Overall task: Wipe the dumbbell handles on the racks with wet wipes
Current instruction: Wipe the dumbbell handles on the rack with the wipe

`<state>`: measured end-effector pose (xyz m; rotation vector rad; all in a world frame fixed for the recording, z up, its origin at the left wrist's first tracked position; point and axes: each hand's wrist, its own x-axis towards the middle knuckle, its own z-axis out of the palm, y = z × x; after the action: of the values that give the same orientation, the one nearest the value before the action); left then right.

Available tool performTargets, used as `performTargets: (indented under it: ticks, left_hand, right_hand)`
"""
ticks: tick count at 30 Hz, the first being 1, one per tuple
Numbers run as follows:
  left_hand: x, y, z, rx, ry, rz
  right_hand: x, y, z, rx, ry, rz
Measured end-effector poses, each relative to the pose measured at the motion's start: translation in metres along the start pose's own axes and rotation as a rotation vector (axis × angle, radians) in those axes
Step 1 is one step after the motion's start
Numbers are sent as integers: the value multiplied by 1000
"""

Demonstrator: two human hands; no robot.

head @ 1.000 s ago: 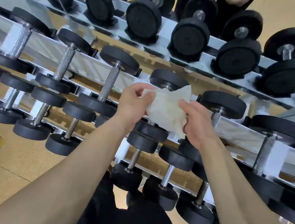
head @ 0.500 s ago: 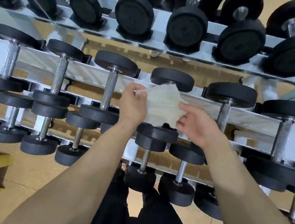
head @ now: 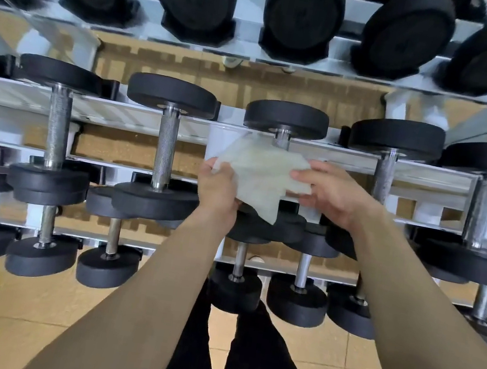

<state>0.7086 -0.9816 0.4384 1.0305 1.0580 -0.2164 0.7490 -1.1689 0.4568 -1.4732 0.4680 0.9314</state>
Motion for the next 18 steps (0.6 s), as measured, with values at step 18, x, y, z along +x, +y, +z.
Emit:
performTargets:
  ticks: [18]
  left_hand:
    - [3, -29, -8, 603, 79, 245]
  right_hand:
    - [12, 20, 45, -593, 998, -218]
